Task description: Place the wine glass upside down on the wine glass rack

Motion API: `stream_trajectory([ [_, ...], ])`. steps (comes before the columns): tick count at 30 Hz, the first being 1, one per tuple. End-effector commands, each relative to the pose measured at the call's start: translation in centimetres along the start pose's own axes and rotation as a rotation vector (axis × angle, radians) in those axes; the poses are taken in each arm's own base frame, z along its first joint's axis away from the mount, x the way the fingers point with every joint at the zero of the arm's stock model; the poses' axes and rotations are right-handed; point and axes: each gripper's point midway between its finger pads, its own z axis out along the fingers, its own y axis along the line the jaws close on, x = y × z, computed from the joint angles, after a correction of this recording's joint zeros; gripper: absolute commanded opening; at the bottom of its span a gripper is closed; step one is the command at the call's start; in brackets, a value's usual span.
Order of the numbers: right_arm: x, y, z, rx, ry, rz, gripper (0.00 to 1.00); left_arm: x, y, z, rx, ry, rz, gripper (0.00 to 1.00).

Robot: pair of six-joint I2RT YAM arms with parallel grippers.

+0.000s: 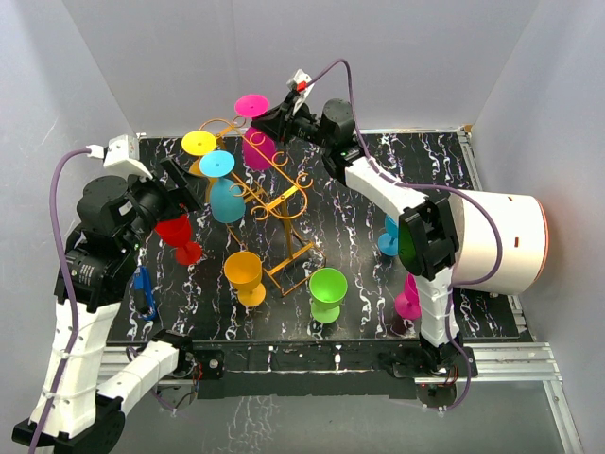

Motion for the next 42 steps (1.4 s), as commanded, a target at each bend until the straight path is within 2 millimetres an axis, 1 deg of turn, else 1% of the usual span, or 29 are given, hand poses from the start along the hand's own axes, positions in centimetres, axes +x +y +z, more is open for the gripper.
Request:
stream_trajectory([
  [1,-3.3,-0.9,0.9,0.017,-0.070,-0.093,0.00,-0.5,-0.7,-0.2,0.030,-0.005,0.021,0.86],
  [9,-2.6,-0.8,1.6,-0.021,-0.056,-0.084,0.00,-0.5,-0.7,0.0,0.033,-0.001,0.023,0.86],
  [18,-2.2,-0.1,1.7,-0.059,-0.043,-0.082,0.00,-0.6,-0.9,-0.2,0.040,-0.003,0.028,0.86],
  [24,-1.7,0.3,2.0,-0.081,-0.029,-0.074,0.00,-0.9,-1.9,-0.5,0.086,0.007,0.028,0.86],
  [33,-0.9,0.9,2.2,-0.105,-0.008,-0.083,0.00,-0.7,-1.8,-0.4,0.082,0.013,0.029,0.86],
  [42,-1.5,1.7,2.3,-0.123,-0.032,-0.094,0.00,-0.8,-1.6,-0.7,0.073,0.005,0.032,0.86],
])
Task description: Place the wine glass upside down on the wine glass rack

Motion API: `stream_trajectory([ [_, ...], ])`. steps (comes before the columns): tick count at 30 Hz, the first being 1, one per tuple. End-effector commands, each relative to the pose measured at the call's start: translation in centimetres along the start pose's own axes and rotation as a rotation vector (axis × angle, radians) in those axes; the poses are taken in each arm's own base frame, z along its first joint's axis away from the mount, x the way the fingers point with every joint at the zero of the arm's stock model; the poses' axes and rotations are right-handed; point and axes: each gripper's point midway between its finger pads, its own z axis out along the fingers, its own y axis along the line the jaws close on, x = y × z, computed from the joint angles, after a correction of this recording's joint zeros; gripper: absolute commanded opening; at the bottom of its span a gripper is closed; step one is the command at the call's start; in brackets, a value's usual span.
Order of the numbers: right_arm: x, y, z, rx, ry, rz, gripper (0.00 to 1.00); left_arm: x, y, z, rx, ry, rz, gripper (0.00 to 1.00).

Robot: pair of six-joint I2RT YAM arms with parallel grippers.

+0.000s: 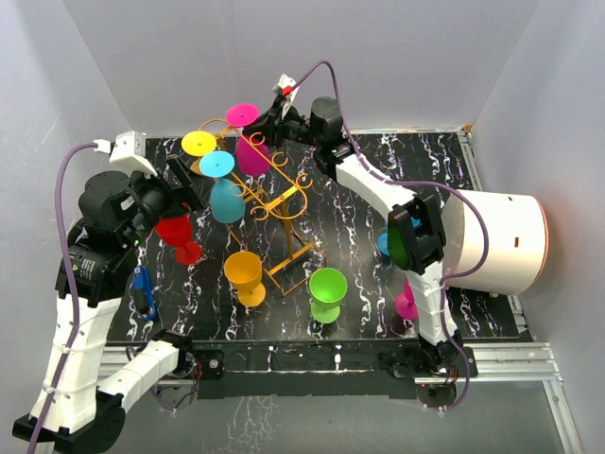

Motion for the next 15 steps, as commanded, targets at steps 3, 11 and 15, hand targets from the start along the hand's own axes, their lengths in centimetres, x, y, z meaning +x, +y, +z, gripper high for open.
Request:
stream_trajectory([
  [3,-4.5,1.1,0.6,-0.036,-0.101,-0.095,0.00,-1.0,-0.6,-1.1,0.021,-0.028,0.014,0.86],
  [11,-4.1,1.9,0.8,-0.065,-0.090,-0.096,0.00,-1.1,-0.5,-1.6,0.018,-0.034,0.017,0.86],
  [15,-3.8,2.0,0.7,-0.059,-0.082,-0.100,0.00,-1.0,-0.5,-1.7,0.019,-0.033,0.019,0.86],
])
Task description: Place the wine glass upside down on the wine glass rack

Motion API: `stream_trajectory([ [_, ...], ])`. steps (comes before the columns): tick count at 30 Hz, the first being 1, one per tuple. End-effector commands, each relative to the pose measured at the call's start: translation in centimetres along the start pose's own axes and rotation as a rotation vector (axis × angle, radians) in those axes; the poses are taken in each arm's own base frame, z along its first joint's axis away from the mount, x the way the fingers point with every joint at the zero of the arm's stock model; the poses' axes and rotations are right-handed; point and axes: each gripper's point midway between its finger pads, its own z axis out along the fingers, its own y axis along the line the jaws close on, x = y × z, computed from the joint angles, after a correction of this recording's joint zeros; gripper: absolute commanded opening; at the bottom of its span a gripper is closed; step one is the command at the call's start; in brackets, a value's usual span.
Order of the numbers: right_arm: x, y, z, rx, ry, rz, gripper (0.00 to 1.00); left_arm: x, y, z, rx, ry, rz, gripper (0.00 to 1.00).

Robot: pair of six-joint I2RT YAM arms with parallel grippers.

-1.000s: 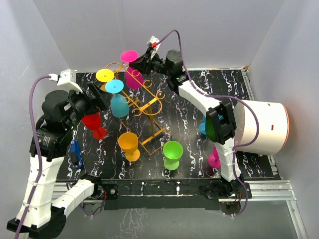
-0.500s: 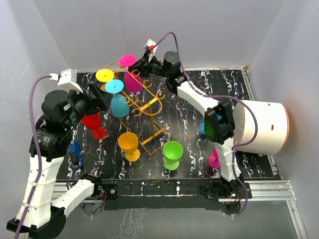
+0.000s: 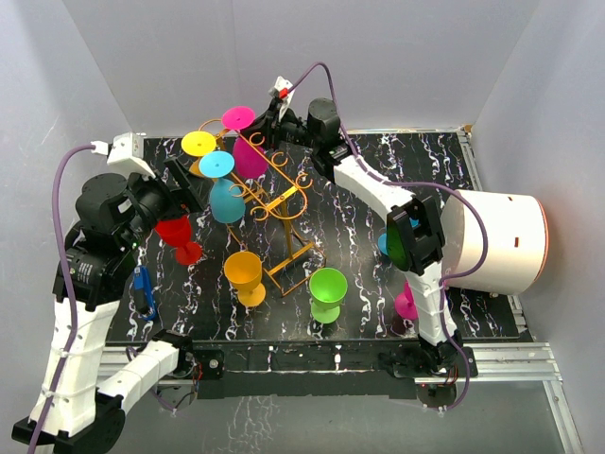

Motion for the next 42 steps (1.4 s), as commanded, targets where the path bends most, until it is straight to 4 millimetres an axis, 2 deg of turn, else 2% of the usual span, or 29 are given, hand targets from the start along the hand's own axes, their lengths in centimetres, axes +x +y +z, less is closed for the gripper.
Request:
stream_trajectory([
  [1,-3.8,0.8,0.2,-0.015,-0.081,-0.099,0.03,-1.0,-0.6,-1.1,0.020,-0.029,0.015,0.86],
  [4,-3.2,0.6,0.0,-0.004,-0.073,-0.099,0.15,-0.9,-0.6,-1.1,0.023,-0.026,0.017,0.86],
  [13,-2.3,0.2,-0.1,0.022,-0.054,-0.095,0.40,-0.8,-0.5,-1.3,0.020,-0.024,0.029,0.87],
  [18,-2.9,0.1,-1.1,0.083,-0.063,-0.098,0.61,-1.0,-0.5,-1.6,0.021,-0.030,0.038,0.87],
  [21,-3.0,-0.1,-2.6,0.147,-0.049,-0.123,0.69,-1.1,-0.6,-1.7,0.026,-0.035,0.041,0.87],
  [22,-3.0,-0.2,-3.2,0.170,-0.050,-0.129,0.71,-1.2,-0.7,-1.7,0.030,-0.036,0.041,0.87],
  [23,-1.7,-0.2,-4.1,0.193,-0.034,-0.116,0.73,-1.2,-0.9,-1.8,0.039,-0.036,0.041,0.87],
  [24,-1.6,-0.1,-4.8,0.204,-0.036,-0.111,0.74,-1.2,-1.0,-1.7,0.045,-0.034,0.040,0.87],
  [29,-2.2,0.6,-7.1,0.226,-0.063,-0.087,0.78,-0.9,-1.2,-1.7,0.068,-0.030,0.040,0.87],
  [33,-3.6,0.7,-6.8,0.215,-0.092,-0.052,0.79,-0.7,-1.3,-1.6,0.074,-0.019,0.052,0.87],
  [36,-4.5,0.1,-6.5,0.241,-0.115,-0.020,0.79,-0.8,-1.3,-1.8,0.077,-0.023,0.060,0.87],
  [42,-5.2,-1.0,-6.8,0.310,-0.131,-0.004,0.80,-0.6,-1.2,-2.1,0.074,-0.018,0.070,0.87],
])
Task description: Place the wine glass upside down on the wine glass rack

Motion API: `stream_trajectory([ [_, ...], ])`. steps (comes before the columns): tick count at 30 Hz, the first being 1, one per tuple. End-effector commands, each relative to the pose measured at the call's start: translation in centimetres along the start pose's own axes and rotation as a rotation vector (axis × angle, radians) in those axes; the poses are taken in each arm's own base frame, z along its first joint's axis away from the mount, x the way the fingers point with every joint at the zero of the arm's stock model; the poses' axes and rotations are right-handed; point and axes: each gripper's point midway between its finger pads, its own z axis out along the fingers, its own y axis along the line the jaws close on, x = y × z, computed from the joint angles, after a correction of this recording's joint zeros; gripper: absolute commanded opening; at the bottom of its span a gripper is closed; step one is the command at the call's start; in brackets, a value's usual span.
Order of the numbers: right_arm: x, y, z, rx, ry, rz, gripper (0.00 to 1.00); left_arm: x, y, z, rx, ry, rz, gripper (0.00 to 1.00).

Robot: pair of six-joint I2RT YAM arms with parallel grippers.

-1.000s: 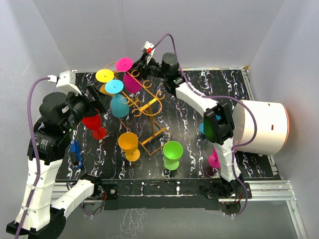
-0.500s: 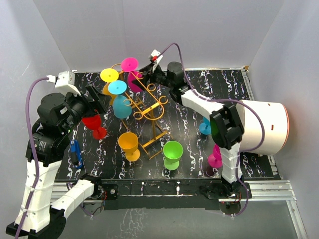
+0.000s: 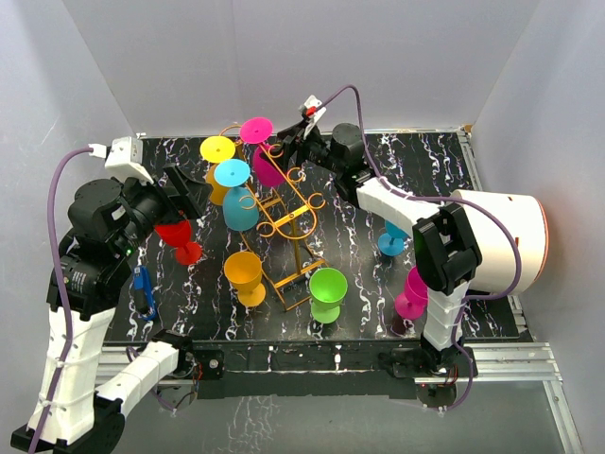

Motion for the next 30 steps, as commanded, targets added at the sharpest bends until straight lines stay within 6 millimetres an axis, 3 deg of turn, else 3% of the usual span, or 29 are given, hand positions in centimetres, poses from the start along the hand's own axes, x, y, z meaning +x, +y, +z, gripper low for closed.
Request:
stream_trajectory([
  [1,-7.2,-0.4,0.1,0.061,-0.160,-0.041,0.80,-0.6,-0.7,-0.8,0.034,-0.019,0.024,0.87],
  [11,-8.8,-2.0,-1.2,0.173,-0.182,-0.025,0.82,-0.2,-0.8,-0.9,0.046,-0.008,0.022,0.87],
  [22,-9.4,-1.7,-2.4,0.185,-0.192,-0.025,0.82,0.0,-0.8,-1.0,0.052,-0.001,0.024,0.87],
  [26,-8.9,-3.1,-3.4,0.282,-0.192,-0.034,0.81,0.1,-0.9,-0.9,0.055,0.000,0.026,0.87],
  [27,-10.2,-3.1,-4.0,0.305,-0.214,-0.043,0.80,0.1,-0.9,-0.9,0.056,0.002,0.026,0.87],
  [30,-10.4,-3.7,-4.6,0.359,-0.217,-0.040,0.78,0.2,-1.0,-0.8,0.059,0.005,0.025,0.87],
])
